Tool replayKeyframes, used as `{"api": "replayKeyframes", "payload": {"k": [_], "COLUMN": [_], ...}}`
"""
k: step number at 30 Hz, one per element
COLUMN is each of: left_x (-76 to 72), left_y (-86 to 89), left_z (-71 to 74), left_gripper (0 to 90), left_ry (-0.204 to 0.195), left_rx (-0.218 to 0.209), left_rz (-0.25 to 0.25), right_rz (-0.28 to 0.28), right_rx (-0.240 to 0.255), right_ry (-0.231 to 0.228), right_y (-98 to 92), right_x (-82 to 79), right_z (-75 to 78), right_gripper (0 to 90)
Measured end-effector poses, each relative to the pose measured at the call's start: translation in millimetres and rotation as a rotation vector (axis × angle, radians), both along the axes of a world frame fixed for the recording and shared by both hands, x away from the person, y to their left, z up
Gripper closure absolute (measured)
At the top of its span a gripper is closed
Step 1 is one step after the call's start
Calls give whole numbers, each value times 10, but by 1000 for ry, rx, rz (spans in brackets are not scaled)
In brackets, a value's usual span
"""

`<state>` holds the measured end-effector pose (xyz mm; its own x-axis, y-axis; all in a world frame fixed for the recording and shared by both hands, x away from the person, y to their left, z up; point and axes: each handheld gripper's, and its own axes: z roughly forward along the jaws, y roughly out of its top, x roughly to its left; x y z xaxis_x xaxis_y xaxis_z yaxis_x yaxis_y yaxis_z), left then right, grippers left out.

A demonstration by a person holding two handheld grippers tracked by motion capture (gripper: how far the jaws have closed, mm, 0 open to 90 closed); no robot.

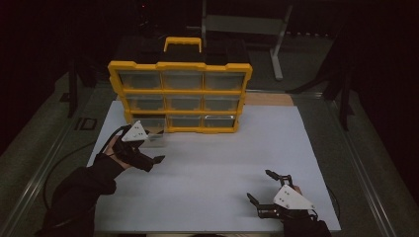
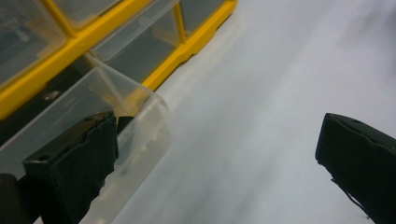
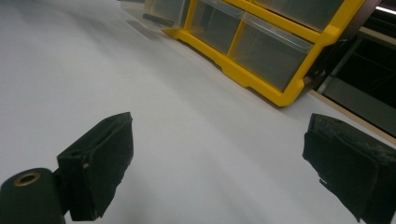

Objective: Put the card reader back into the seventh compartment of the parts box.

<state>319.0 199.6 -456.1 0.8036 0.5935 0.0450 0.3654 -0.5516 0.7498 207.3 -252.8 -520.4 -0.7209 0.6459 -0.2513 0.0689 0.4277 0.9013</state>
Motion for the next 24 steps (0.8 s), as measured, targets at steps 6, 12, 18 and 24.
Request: {"api": "replayKeyframes", "payload": {"k": [6, 12, 18, 24], "left_x": [-93, -160, -205, -276], "left_y": [-15, -30, -35, -34], "left_z": [-70, -182, -261, -367], "left_gripper": [0, 0, 0, 0], "left_ry": [12, 28, 36, 47], "left_rx": [-16, -29, -42, -51], "left_rz": [-17, -22, -21, -20], "right_rz": [-1, -3, -3, -5], "right_rx": [1, 2, 3, 3], "right_ry": [-1, -2, -1, -2], "right_y": [0, -1, -3, -1], "right_x": [0, 4, 2, 4], "right_z": [0, 0, 2, 1], "right_gripper": [87, 87, 87, 86]}}
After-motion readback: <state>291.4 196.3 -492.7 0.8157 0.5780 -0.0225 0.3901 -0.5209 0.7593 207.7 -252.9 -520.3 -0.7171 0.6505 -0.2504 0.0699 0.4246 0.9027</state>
